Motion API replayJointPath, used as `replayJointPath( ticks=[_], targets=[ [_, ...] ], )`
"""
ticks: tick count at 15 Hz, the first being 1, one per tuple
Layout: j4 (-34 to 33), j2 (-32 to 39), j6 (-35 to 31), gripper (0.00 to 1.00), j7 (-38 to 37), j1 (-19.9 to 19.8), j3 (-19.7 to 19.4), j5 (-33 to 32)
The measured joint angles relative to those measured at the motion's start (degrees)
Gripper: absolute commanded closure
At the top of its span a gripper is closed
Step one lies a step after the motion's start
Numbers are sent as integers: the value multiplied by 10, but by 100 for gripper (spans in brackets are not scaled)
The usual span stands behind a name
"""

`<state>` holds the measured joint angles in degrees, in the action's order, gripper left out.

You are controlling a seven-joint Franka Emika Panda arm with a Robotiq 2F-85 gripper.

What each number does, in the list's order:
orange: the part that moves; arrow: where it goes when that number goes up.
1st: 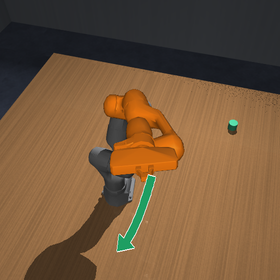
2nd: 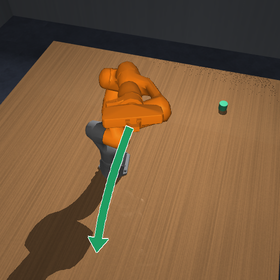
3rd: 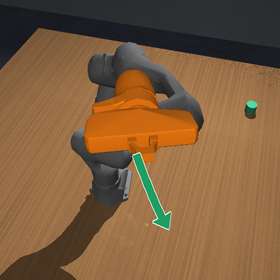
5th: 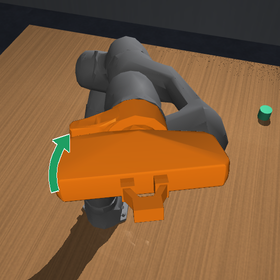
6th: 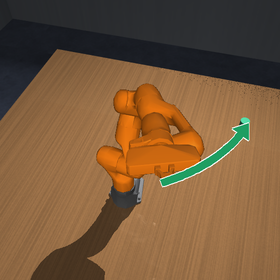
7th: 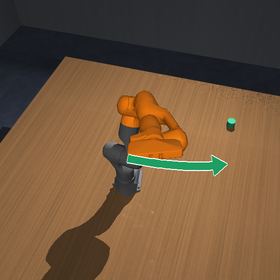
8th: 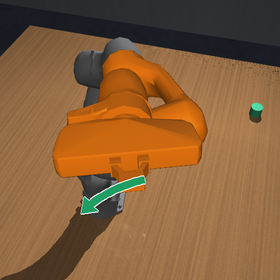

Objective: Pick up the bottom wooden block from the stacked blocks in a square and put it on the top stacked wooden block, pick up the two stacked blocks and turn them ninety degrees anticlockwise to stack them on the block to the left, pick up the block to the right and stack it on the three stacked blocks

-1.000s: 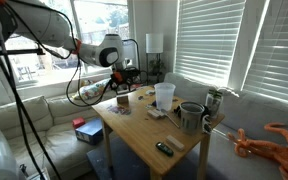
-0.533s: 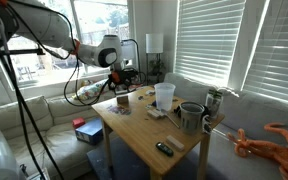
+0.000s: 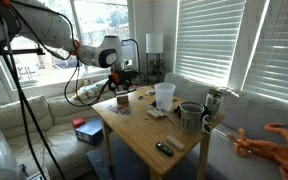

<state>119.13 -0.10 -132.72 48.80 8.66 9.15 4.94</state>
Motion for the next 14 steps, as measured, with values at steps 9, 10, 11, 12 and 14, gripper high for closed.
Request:
replayJointPath(
  ticks=[9, 10, 11, 12, 14],
  targets=[
    [-11, 19, -15, 40, 0, 1, 6, 0],
    [-11, 21, -15, 40, 0, 1, 6, 0],
    [-12, 22, -15, 40, 0, 1, 6, 0],
    [-12, 24, -15, 40, 0, 1, 6, 0],
    [-12, 25, -15, 40, 0, 1, 6, 0]
  ],
)
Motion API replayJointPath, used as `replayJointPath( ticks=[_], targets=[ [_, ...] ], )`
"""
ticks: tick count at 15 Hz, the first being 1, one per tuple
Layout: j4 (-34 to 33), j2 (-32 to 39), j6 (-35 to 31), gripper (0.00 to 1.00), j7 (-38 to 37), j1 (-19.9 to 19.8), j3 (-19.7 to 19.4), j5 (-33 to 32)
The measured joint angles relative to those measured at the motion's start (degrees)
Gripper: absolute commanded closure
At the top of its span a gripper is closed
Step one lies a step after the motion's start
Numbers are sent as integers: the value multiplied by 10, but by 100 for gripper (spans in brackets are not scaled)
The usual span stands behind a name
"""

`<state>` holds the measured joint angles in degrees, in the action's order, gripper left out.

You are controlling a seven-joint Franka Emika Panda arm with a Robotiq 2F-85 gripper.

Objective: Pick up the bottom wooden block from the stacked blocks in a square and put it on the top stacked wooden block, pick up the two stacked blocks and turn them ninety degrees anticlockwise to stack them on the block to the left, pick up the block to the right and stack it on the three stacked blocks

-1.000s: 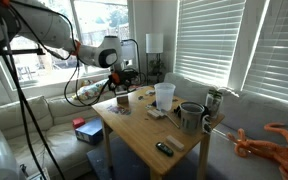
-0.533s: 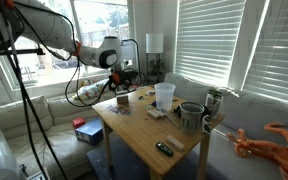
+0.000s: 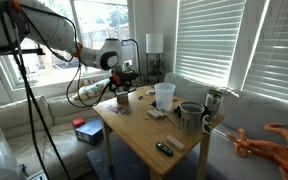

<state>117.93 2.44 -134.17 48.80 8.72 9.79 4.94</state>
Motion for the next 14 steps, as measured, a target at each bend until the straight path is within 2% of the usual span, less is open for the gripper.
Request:
replayJointPath(
  ticks=[13, 14],
  targets=[
    [0, 2, 0, 40, 0, 0, 0, 0],
    [0, 2, 1, 4, 0, 0, 0, 0]
  ],
)
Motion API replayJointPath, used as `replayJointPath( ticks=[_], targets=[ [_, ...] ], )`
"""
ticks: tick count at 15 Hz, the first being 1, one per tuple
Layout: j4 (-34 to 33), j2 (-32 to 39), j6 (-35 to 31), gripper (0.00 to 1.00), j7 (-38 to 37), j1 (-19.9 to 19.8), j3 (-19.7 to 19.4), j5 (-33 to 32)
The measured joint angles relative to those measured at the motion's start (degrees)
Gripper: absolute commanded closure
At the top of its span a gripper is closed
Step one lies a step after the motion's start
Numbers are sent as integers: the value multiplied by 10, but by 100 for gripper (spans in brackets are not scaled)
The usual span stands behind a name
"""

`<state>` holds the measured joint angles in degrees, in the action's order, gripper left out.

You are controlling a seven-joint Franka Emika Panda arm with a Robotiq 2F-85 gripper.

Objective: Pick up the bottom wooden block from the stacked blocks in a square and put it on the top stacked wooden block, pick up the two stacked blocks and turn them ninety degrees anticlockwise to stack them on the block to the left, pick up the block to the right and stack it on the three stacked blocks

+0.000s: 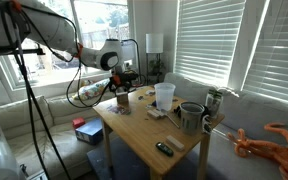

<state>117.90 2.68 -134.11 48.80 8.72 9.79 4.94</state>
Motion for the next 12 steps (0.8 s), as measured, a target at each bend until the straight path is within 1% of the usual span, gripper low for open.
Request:
replayJointPath(
  ticks=[1, 2, 9, 12],
  targets=[
    [0, 0, 0, 3, 0, 0, 0, 0],
    [0, 1, 1, 0, 0, 0, 0, 0],
    [-1, -3, 1, 0, -2, 0, 0, 0],
    [-1, -13, 1, 0, -29, 0, 0, 0]
  ],
)
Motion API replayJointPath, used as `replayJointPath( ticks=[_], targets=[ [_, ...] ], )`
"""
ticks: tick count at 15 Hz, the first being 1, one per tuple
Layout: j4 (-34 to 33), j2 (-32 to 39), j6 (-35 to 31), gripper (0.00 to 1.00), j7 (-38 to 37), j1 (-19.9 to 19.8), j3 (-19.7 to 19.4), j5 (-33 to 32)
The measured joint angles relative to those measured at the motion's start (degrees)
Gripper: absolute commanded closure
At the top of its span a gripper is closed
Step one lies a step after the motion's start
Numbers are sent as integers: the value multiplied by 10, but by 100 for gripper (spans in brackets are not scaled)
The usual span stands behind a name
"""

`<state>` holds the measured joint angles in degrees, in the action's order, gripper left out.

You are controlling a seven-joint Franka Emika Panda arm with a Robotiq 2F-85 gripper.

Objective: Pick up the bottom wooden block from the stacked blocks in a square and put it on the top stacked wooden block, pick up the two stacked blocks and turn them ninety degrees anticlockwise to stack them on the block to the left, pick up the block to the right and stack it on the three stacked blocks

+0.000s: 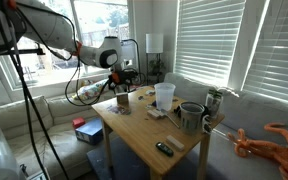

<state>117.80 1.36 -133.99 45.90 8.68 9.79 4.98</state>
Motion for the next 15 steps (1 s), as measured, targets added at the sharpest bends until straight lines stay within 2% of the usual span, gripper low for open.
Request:
replayJointPath(
  ticks=[10, 15],
  targets=[
    [-43, -43, 108, 0, -287, 0, -1, 20],
    [-56, -47, 127, 0, -422, -1, -3, 38]
  ],
)
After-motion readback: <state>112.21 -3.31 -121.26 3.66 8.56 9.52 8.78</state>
